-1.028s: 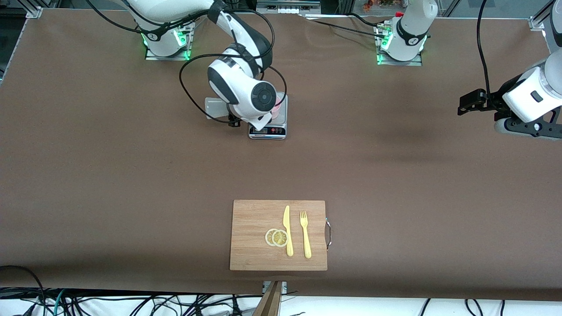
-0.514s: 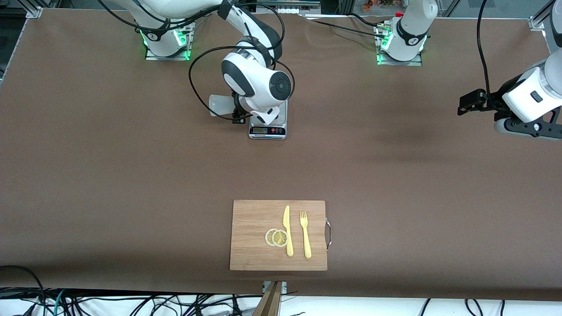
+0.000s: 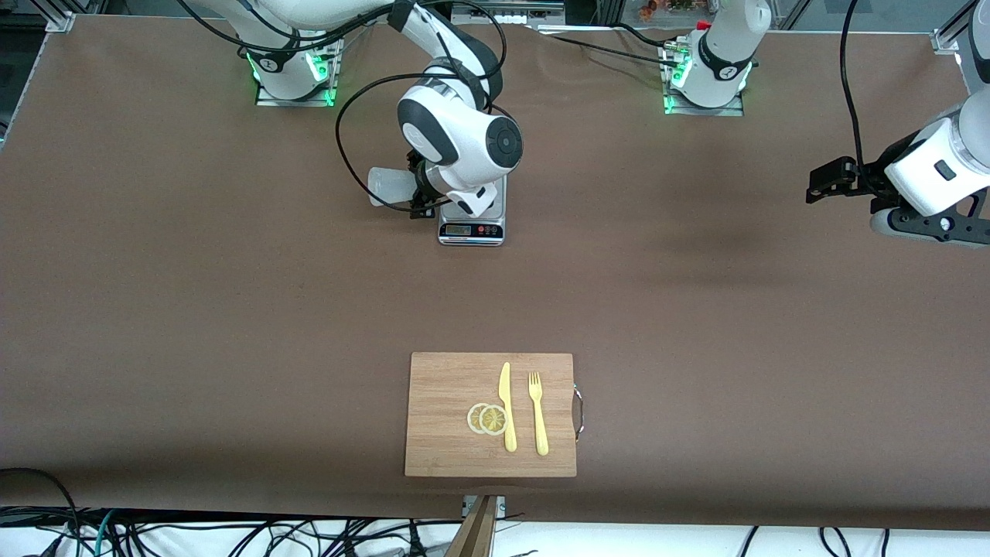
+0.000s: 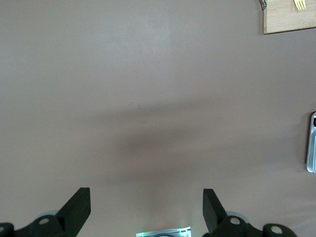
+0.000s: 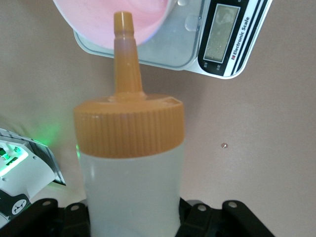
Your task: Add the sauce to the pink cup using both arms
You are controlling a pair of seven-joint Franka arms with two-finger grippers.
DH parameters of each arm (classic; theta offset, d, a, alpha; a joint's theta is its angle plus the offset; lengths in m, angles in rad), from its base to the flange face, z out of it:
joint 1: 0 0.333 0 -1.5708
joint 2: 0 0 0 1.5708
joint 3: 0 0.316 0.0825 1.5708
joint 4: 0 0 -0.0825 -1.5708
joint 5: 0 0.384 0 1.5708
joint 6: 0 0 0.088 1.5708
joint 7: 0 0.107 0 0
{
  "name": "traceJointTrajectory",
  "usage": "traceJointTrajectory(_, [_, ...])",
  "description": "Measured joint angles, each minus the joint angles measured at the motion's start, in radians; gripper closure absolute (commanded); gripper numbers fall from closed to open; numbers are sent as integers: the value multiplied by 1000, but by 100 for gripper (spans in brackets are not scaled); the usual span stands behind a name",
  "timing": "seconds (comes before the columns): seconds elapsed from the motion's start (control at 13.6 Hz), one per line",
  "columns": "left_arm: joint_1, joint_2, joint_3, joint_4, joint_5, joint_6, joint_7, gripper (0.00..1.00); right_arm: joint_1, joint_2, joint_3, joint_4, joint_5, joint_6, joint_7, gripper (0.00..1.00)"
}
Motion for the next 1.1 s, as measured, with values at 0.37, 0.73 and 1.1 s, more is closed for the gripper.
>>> traceJointTrajectory(0.37, [0,0,0,0,0,0,0,0,-41,11,-3,6,22,2,-78,100])
traceJointTrajectory(0.73, [0,0,0,0,0,0,1,0,-244,18,-61,12,259,42,-398,100])
traceJointTrajectory(1.1, [0,1,0,0,0,0,1,0,-319,20,-284,18,638,108,-816,100])
